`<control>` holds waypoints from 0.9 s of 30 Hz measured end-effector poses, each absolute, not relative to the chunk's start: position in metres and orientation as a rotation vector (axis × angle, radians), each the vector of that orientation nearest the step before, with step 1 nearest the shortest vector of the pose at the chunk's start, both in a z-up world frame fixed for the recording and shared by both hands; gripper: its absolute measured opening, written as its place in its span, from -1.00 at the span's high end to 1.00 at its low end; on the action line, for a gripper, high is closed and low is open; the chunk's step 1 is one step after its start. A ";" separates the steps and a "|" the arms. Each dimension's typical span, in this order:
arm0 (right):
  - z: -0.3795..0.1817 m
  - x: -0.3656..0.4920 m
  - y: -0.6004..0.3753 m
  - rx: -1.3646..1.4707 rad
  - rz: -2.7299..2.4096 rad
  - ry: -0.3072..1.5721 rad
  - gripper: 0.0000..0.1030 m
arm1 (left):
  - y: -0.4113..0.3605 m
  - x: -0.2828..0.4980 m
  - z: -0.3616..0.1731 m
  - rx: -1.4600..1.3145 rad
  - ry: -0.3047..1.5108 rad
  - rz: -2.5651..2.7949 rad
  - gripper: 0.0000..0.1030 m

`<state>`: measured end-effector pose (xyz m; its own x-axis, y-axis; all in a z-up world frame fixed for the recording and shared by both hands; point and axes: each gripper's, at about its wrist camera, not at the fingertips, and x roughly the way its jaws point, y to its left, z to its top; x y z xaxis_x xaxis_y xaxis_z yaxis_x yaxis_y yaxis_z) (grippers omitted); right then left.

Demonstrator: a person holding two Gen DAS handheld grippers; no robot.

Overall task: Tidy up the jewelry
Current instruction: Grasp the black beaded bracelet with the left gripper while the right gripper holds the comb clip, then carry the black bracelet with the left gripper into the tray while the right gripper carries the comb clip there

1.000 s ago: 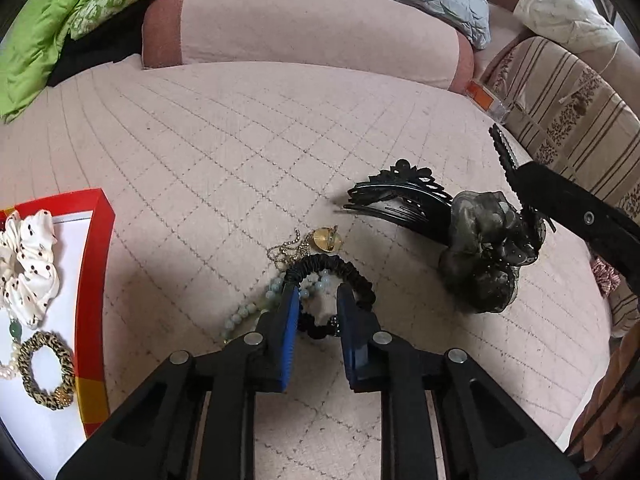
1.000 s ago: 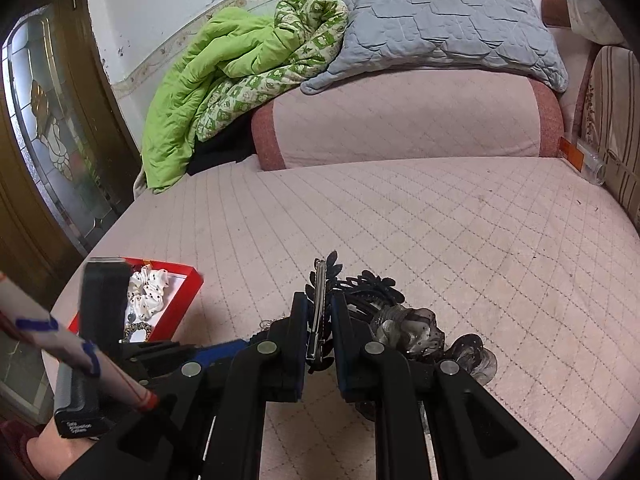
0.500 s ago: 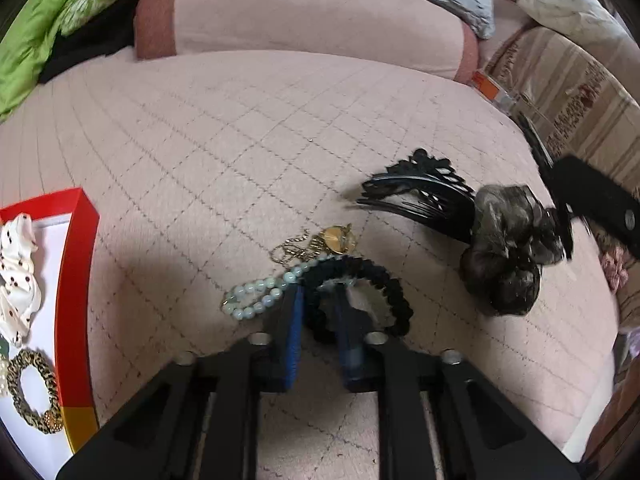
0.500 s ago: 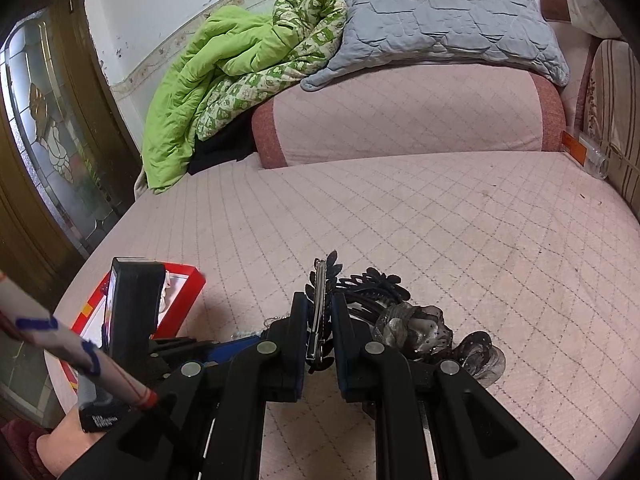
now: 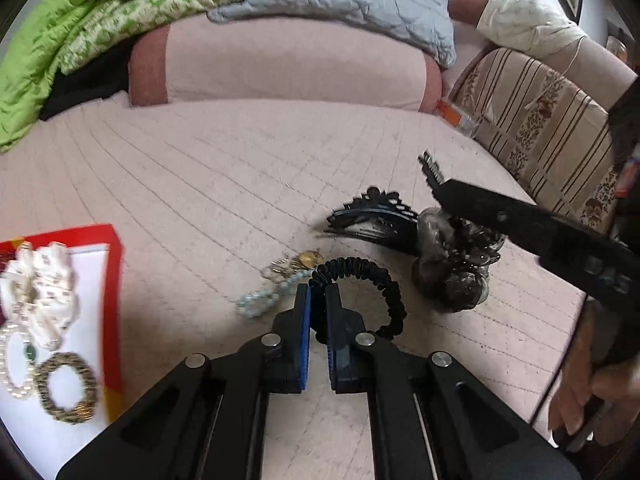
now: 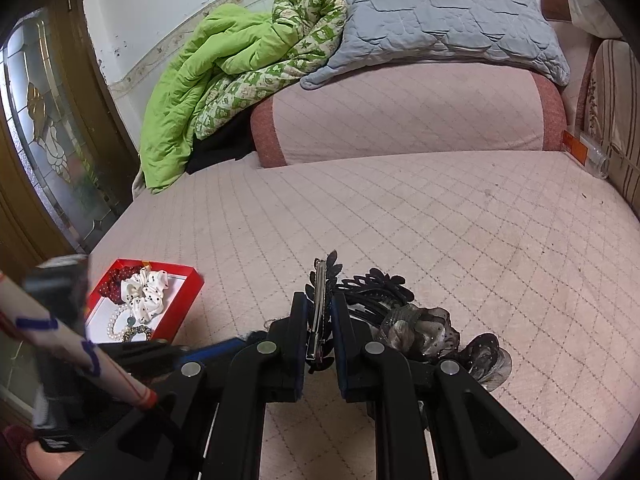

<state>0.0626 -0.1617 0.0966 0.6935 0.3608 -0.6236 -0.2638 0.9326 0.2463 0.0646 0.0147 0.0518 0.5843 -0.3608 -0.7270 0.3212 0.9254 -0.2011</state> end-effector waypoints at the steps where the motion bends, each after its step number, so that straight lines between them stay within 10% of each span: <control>1: 0.097 0.063 -0.161 0.142 0.352 0.723 0.75 | 0.020 0.061 0.055 -0.055 0.851 -0.395 0.87; 27: 0.091 0.063 -0.060 0.127 0.549 0.734 0.75 | 0.230 0.023 0.078 -0.252 0.769 -0.109 0.87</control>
<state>0.0627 -0.0604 0.0906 0.6088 0.5176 -0.6012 -0.4306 0.8521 0.2974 0.0233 0.2296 0.0781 0.7147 -0.1885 -0.6735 0.0052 0.9644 -0.2644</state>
